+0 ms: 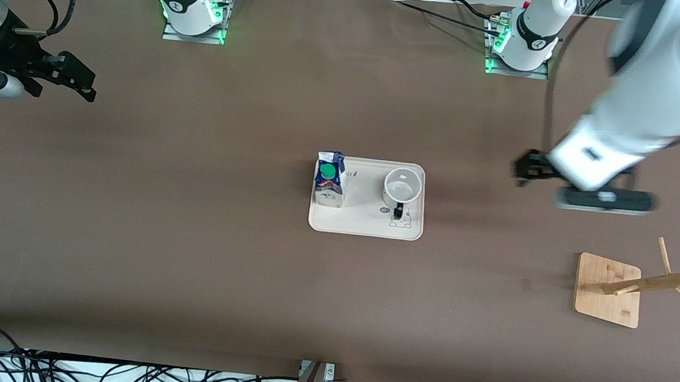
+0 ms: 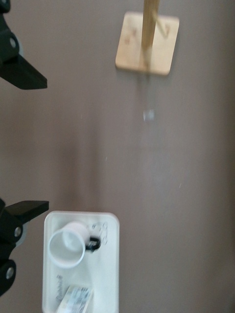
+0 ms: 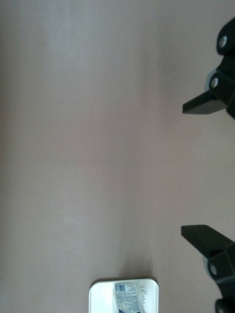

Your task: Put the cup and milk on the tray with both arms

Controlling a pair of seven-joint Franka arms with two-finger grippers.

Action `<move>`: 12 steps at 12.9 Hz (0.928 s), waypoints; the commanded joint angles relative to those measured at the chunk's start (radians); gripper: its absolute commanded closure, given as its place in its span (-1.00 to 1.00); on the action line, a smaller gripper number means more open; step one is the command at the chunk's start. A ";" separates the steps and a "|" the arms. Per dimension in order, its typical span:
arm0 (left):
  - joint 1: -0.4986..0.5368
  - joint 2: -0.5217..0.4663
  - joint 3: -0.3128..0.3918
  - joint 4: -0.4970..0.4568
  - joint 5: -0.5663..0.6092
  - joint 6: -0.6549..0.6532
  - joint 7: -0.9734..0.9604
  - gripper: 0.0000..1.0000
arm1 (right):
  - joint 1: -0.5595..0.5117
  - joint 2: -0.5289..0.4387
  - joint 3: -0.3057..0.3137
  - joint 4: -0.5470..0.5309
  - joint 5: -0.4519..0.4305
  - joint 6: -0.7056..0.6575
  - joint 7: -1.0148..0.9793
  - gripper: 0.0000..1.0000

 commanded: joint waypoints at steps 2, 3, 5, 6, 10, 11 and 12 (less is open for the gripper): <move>0.029 -0.063 0.154 -0.065 0.004 -0.003 0.245 -1.00 | 0.003 0.008 0.009 0.021 0.004 -0.004 -0.004 -1.00; 0.032 -0.057 0.163 -0.054 0.002 -0.031 0.258 -1.00 | 0.003 0.011 0.009 0.021 0.004 0.019 -0.004 -1.00; 0.037 -0.037 0.163 -0.027 -0.040 -0.078 0.258 -1.00 | 0.004 0.023 0.009 0.021 0.004 0.045 -0.004 -1.00; 0.038 -0.032 0.163 -0.025 -0.076 -0.080 0.257 -1.00 | 0.006 0.030 0.009 0.021 0.004 0.045 -0.004 -1.00; 0.061 -0.046 0.163 -0.025 -0.113 -0.130 0.257 -1.00 | 0.004 0.031 0.006 0.021 0.004 0.040 -0.004 -1.00; 0.063 -0.045 0.163 -0.025 -0.120 -0.132 0.254 -1.00 | 0.004 0.030 0.006 0.021 0.004 0.040 -0.004 -1.00; 0.073 -0.037 0.165 -0.027 -0.122 -0.131 0.276 -1.00 | 0.004 0.034 0.008 0.019 0.004 0.037 -0.007 -1.00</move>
